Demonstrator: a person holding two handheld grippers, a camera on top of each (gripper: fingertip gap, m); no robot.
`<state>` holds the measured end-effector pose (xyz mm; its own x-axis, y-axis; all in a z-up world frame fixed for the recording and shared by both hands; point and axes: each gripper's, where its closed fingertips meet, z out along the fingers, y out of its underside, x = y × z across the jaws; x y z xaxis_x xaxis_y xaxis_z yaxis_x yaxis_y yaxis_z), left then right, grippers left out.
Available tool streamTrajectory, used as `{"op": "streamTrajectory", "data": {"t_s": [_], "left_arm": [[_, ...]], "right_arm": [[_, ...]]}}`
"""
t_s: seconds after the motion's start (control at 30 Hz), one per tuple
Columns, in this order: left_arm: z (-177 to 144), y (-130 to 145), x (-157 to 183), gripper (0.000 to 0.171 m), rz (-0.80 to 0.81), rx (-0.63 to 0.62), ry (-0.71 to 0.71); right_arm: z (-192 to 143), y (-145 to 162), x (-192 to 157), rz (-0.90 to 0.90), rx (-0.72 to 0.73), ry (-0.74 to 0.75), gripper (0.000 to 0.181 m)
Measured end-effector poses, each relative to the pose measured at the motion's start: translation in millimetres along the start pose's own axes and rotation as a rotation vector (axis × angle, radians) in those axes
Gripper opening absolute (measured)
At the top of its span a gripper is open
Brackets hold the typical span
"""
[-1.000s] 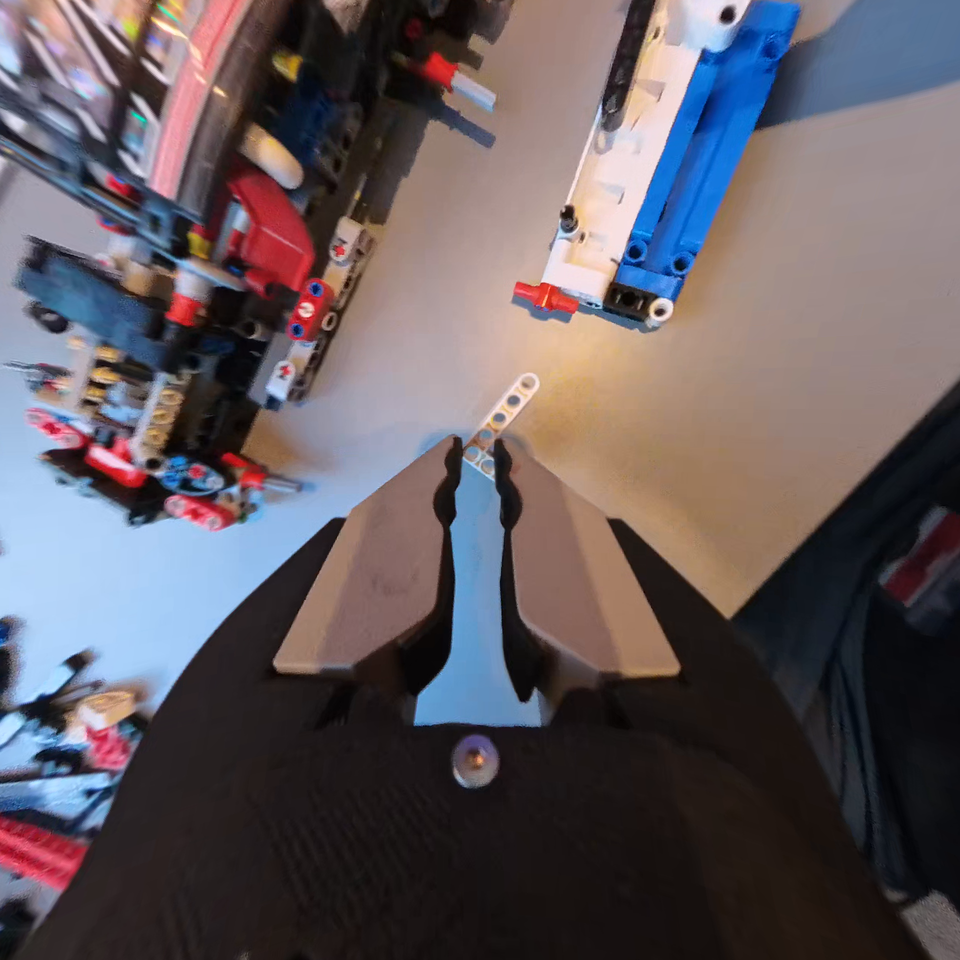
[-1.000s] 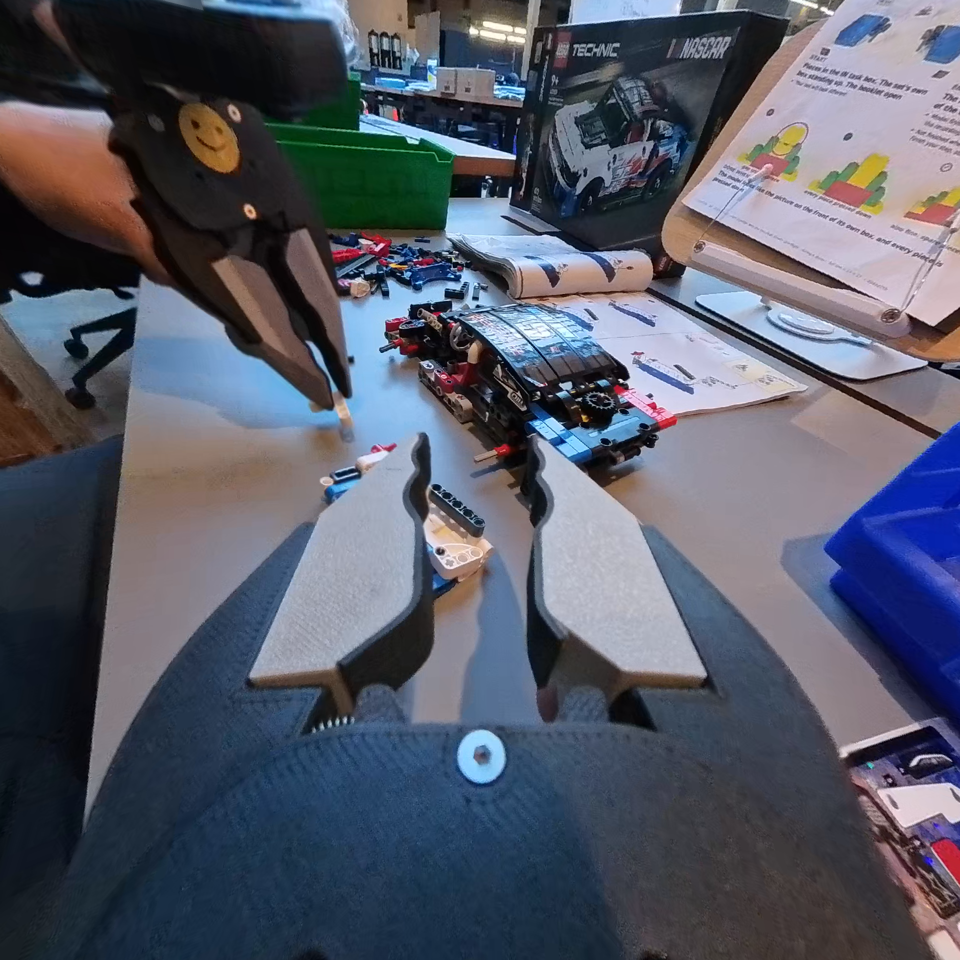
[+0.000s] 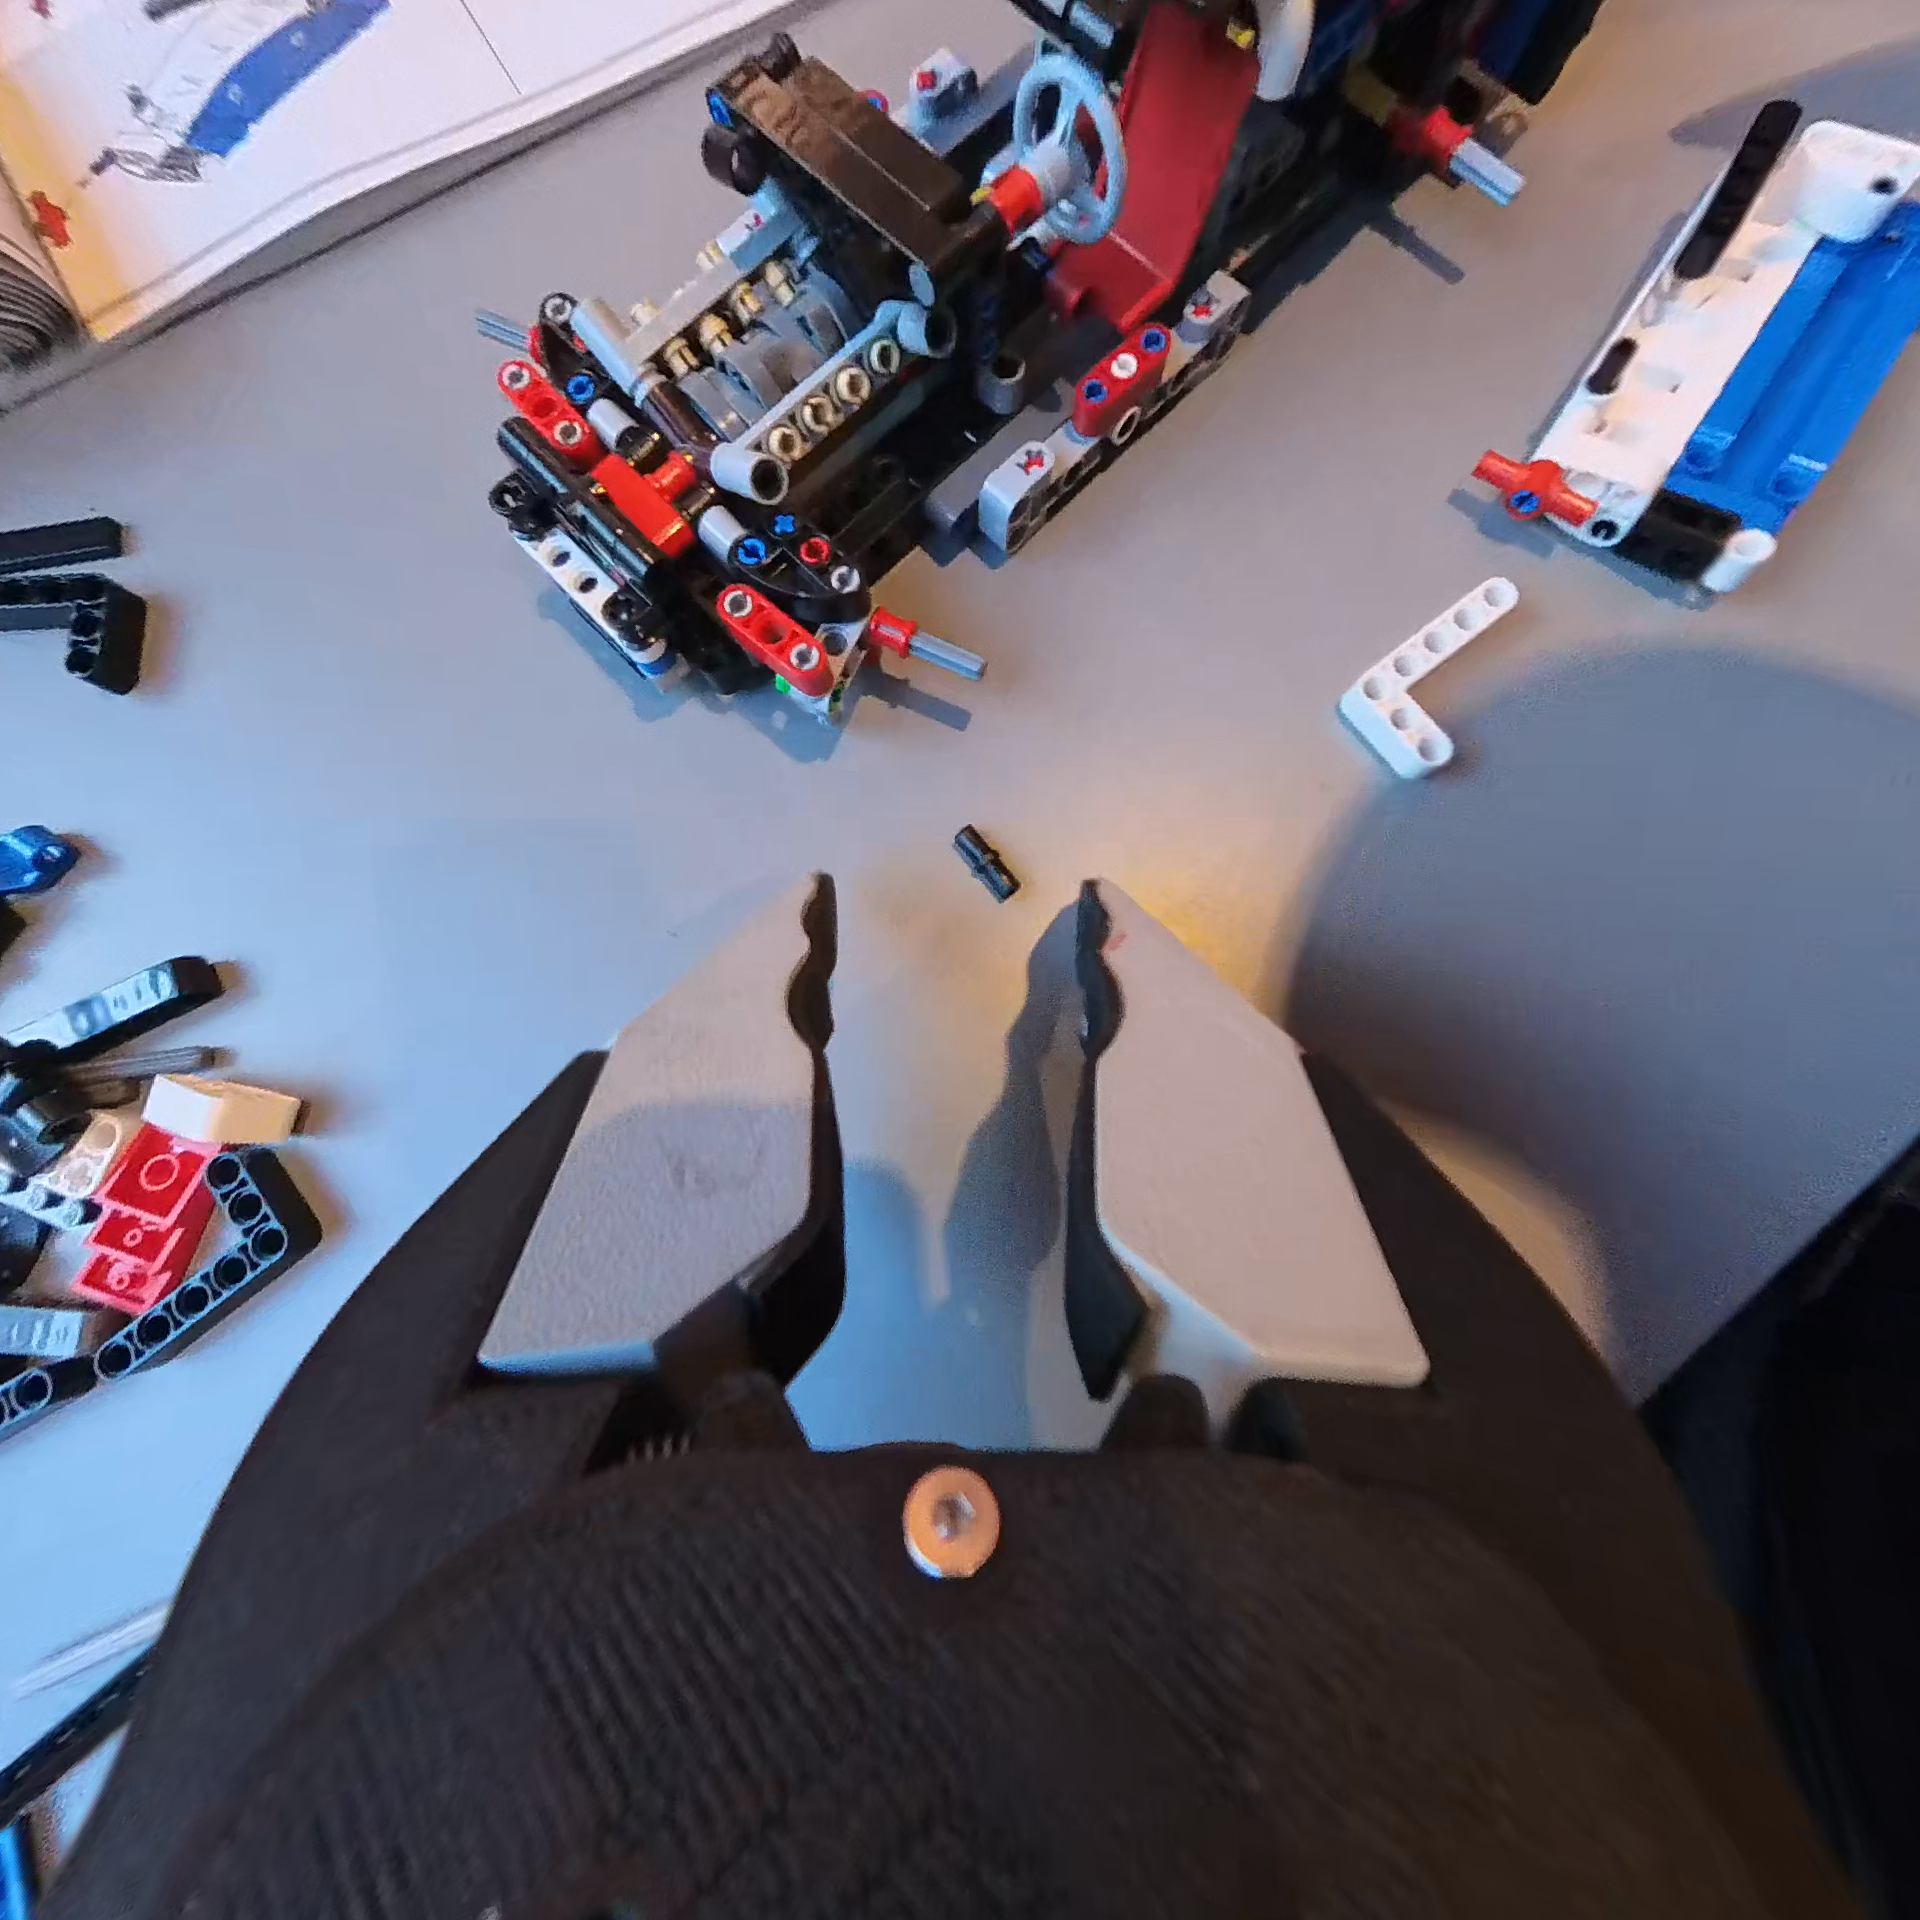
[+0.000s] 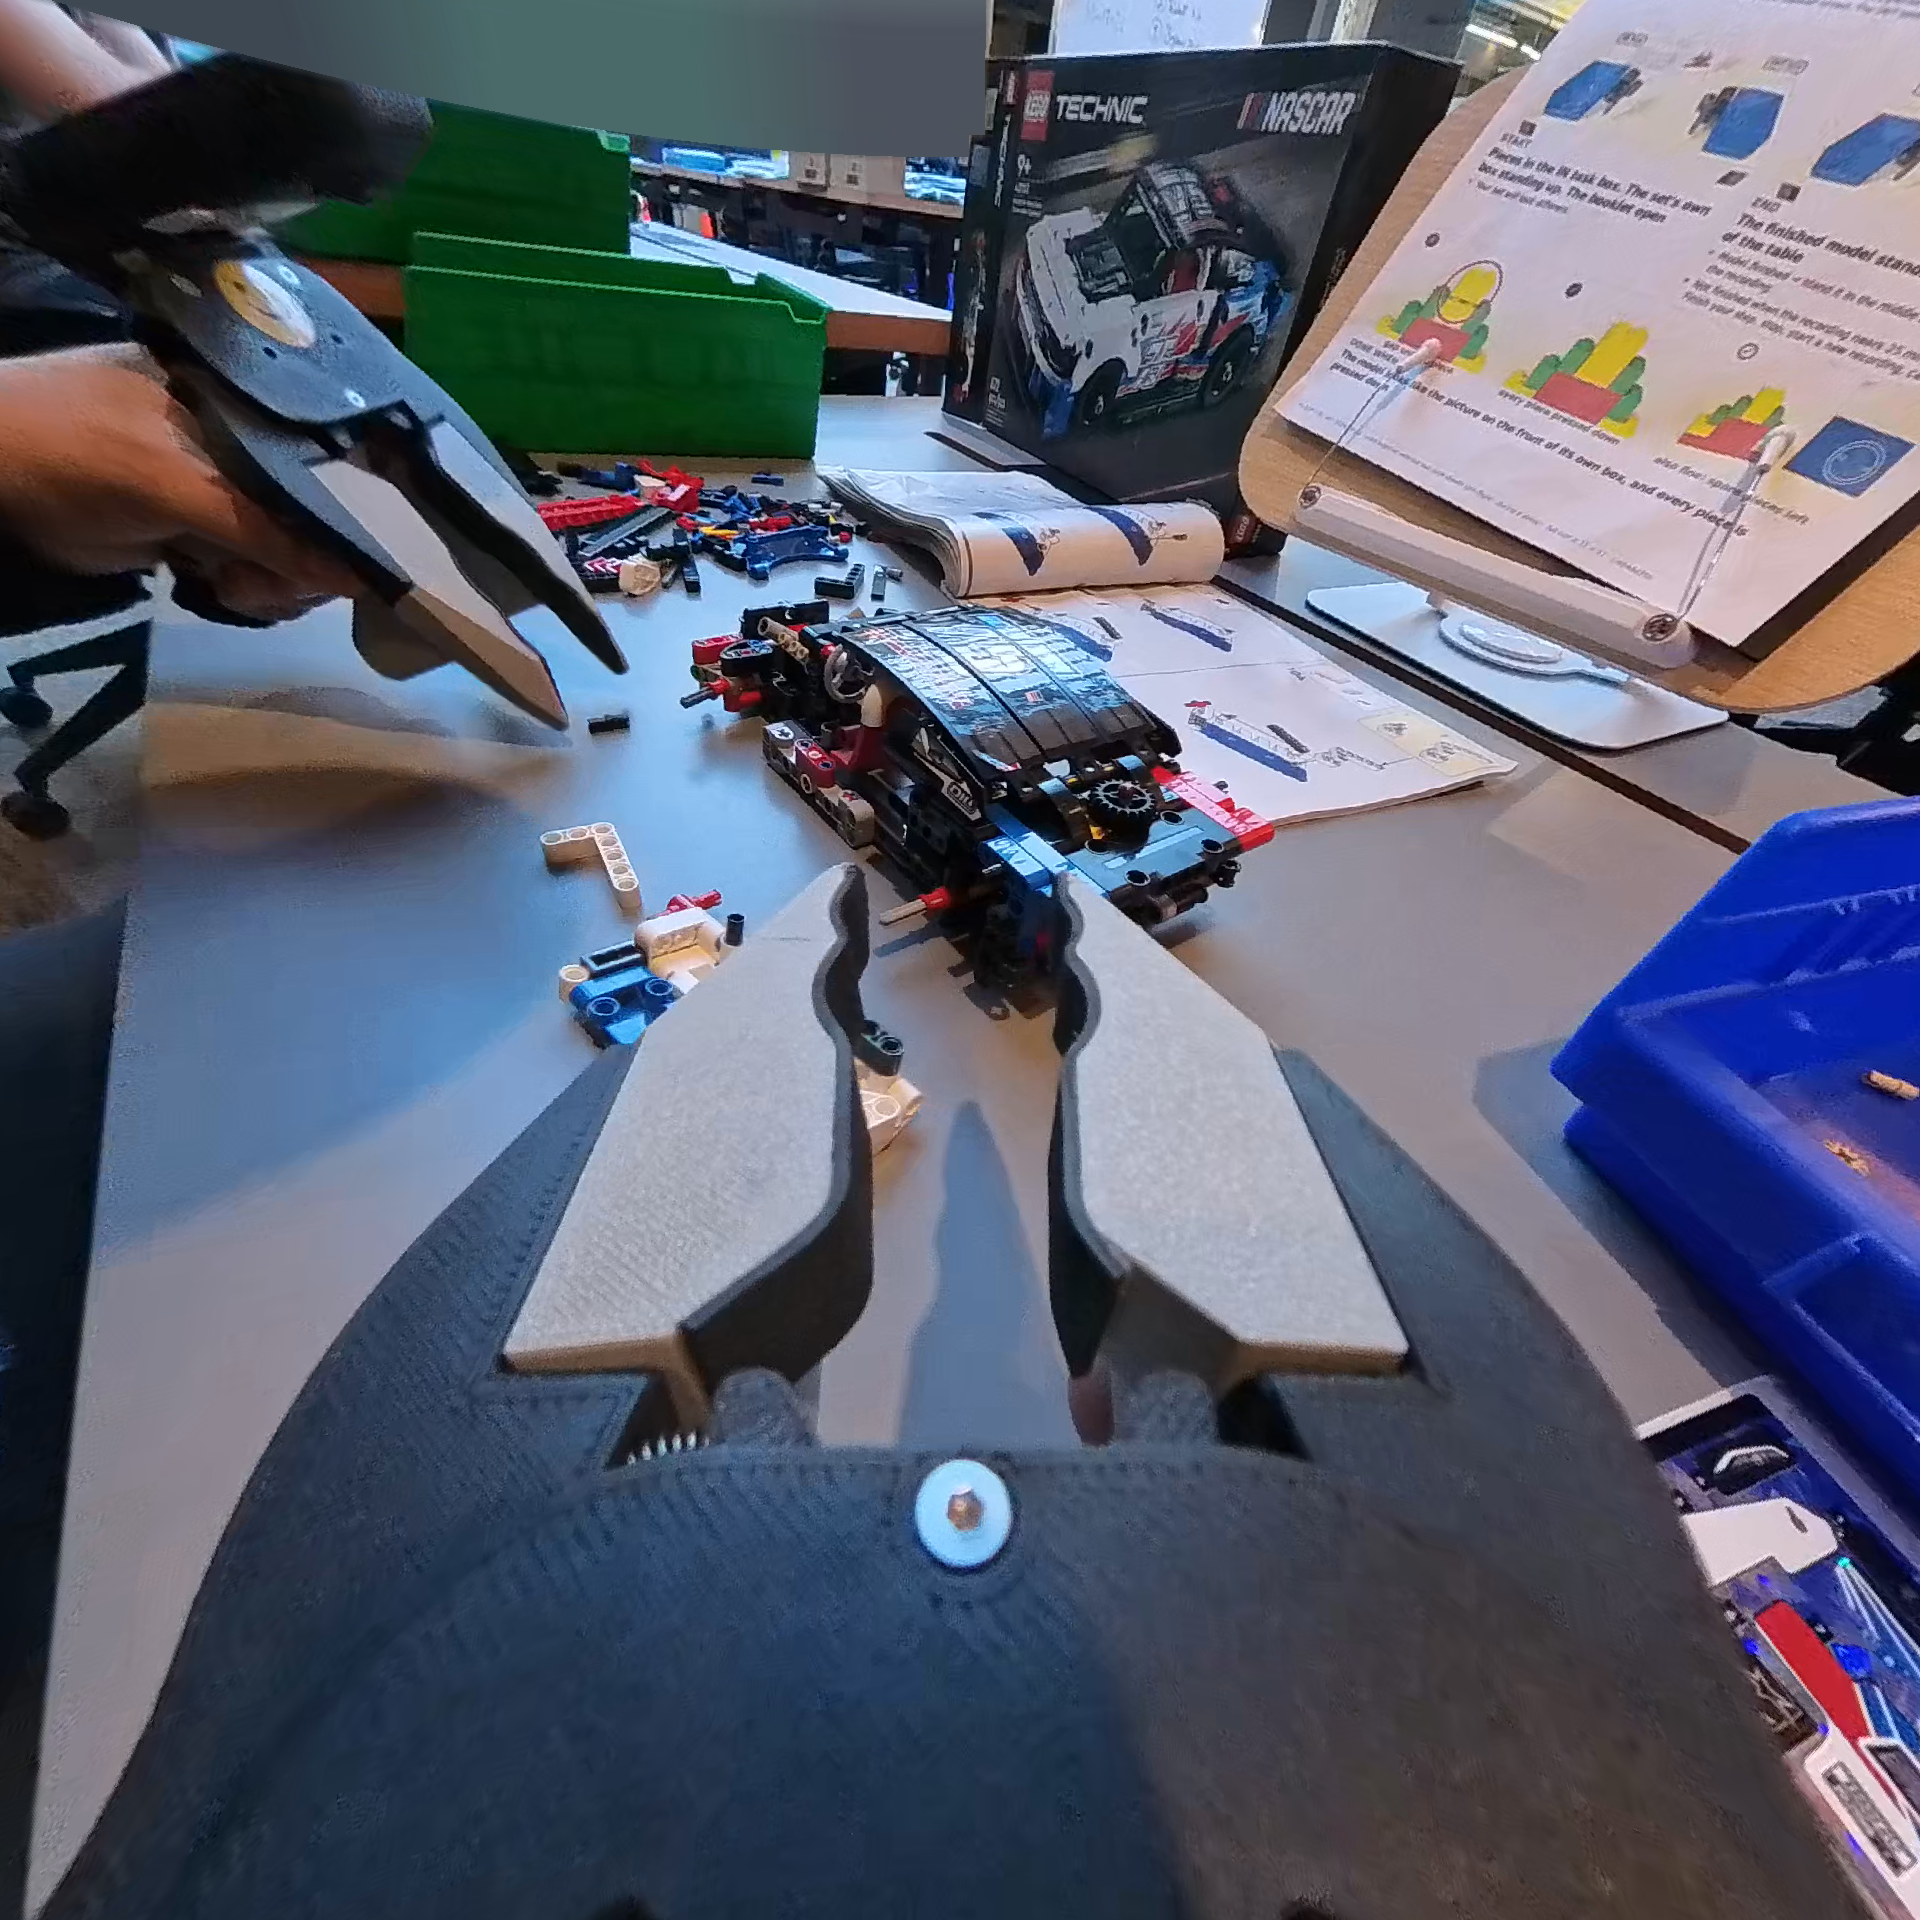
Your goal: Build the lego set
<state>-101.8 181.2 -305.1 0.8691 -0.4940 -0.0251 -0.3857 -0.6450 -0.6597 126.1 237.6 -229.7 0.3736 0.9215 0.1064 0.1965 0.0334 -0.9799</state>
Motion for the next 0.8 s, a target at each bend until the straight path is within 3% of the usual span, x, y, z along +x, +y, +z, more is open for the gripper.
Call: {"op": "streamTrajectory", "data": {"t_s": [0.23,0.33,0.4,0.53,0.8], "left_arm": [[8.8,-6.0,7.2,0.04,0.028,-0.002,0.067],[15.6,-5.5,3.3,0.037,0.033,-0.026,0.03],[16.4,-6.5,5.9,0.02,0.021,-0.035,0.042],[13.1,-2.5,7.2,0.006,0.024,-0.045,0.002],[5.8,5.8,-1.3,0.002,0.025,-0.022,-0.06]], "right_arm": [[-0.1,-0.3,1.8,0.02,0.006,-0.007,0.031],[-0.1,-0.4,0.2,0.008,0.006,-0.011,0.031],[-0.4,-1.0,-0.7,-0.002,0.009,-0.009,0.031],[-1.0,-1.9,-2.0,-0.006,0.015,-0.014,0.03],[-1.8,-2.5,-6.3,-0.015,0.018,-0.029,0.03]]}}
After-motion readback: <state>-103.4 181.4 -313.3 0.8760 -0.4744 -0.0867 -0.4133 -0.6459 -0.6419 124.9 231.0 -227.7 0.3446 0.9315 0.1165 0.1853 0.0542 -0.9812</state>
